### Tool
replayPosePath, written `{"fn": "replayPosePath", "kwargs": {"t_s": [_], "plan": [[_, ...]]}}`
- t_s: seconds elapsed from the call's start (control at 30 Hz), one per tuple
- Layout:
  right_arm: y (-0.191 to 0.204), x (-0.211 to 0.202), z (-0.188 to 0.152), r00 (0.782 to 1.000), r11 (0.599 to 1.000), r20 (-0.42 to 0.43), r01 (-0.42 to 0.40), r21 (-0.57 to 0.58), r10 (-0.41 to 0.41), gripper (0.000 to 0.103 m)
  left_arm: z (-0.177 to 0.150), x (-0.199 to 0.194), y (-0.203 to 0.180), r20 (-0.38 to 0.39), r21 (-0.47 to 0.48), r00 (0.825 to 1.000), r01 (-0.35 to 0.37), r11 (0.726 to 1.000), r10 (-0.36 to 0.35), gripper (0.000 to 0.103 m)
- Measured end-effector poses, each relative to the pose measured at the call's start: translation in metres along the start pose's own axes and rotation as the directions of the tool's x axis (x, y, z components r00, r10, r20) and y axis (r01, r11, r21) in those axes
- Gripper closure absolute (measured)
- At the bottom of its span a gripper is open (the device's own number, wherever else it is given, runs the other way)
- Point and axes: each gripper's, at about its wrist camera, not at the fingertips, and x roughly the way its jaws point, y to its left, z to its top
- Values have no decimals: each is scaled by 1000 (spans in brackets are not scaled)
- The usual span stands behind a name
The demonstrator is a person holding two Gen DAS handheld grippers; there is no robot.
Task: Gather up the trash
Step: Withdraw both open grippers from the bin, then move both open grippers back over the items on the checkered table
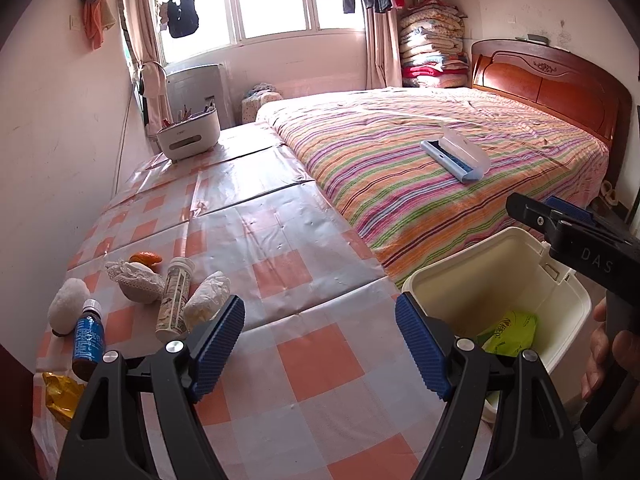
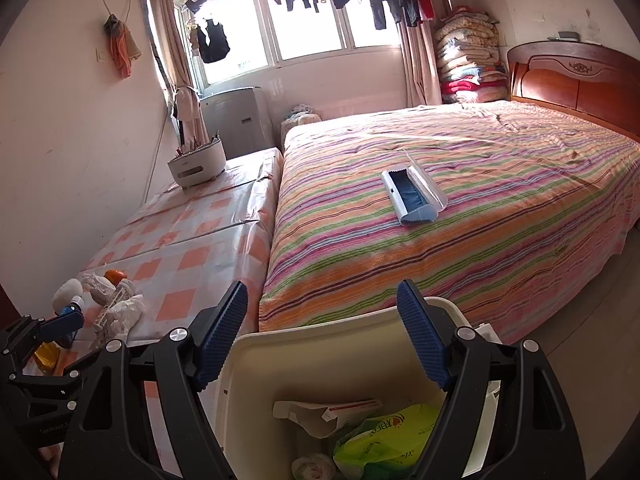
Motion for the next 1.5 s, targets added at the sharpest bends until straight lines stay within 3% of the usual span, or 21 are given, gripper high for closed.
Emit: {"fn": "replayPosePath", "kwargs": {"t_s": [0.17,0.43,0.77,1.13,1.5], "plan": [[4,3,-1,1000,1000,-8,-4,-3,4,26,3,-1,24,1,-50,1000,-26,998,26,27],[18,12,-2,999,1000,-30,-21,-21,20,26,2,6,45,-38,-122,999,4,992,-9,27],[60,27,-6,995,994,-71,-82,-75,76,26,-1,-2,85,-31,-181,999,-47,982,42,27],[110,46,-20,980,978,-143,-159,-138,139,26,-24,-12,146,-51,-275,989,-146,950,137,27],[152,63,-35,950,954,-230,-252,-161,212,26,-39,-16,200,-88,-351,974,-229,908,211,27]]}}
